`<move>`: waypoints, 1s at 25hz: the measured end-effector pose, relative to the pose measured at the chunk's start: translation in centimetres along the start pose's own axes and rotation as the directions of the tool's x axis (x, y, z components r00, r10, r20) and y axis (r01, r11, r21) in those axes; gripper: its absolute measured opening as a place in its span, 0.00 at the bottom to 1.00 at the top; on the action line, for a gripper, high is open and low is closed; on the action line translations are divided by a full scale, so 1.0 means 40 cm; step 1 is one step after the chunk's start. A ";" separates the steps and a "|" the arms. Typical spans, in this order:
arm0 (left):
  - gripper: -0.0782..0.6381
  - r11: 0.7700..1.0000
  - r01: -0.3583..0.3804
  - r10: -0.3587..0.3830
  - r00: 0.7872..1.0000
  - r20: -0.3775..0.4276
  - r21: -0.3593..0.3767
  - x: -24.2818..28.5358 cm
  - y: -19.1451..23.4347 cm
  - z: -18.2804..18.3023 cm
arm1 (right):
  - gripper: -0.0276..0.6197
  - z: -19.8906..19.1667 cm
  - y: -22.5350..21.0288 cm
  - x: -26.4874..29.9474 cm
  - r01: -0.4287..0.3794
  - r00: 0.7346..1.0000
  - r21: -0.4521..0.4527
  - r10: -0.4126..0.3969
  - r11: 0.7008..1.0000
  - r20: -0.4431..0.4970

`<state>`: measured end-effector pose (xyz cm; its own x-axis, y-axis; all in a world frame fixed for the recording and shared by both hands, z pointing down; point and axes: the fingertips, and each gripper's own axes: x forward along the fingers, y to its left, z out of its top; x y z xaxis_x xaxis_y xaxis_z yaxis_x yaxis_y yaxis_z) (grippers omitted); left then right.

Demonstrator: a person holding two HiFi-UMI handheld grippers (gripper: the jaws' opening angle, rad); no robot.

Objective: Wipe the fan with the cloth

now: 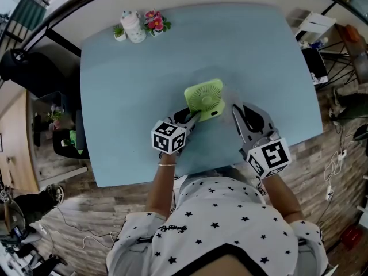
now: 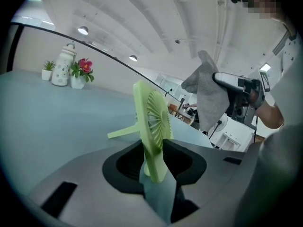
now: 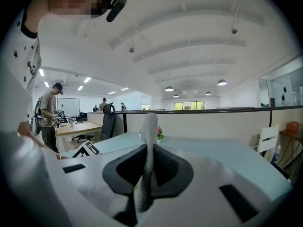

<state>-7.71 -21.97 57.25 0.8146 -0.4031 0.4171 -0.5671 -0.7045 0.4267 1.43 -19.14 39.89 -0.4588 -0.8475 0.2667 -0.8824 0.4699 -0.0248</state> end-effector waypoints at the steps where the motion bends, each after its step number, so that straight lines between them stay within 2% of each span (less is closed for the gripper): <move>1: 0.31 1.000 0.003 -0.003 1.000 0.001 -0.008 -0.001 -0.001 0.000 | 0.08 -0.001 0.000 0.000 0.002 1.000 0.000 -0.002 1.000 -0.001; 7: 0.28 0.998 0.019 -0.019 1.000 0.011 -0.062 -0.002 -0.010 -0.001 | 0.08 0.000 -0.004 0.000 0.013 1.000 0.001 -0.013 1.000 -0.001; 16: 0.27 0.996 0.046 -0.043 0.998 0.037 -0.071 -0.009 -0.021 0.005 | 0.08 -0.011 0.004 0.009 0.029 1.000 0.001 -0.029 1.000 -0.005; 21: 0.27 0.996 0.049 -0.047 0.998 0.033 -0.071 -0.007 -0.022 0.002 | 0.08 -0.033 0.043 0.070 -0.020 0.999 -0.040 0.018 0.999 -0.038; 25: 0.27 0.997 0.049 -0.048 0.999 0.024 -0.061 -0.004 -0.024 0.004 | 0.08 -0.052 0.102 0.143 -0.084 0.995 -0.115 0.078 0.990 -0.061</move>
<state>-7.27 -21.30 56.65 0.8433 -0.3828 0.3772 -0.5329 -0.6863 0.4949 -4.57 -21.58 43.33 -0.5187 -0.7921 0.3218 -0.8228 0.5647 0.0638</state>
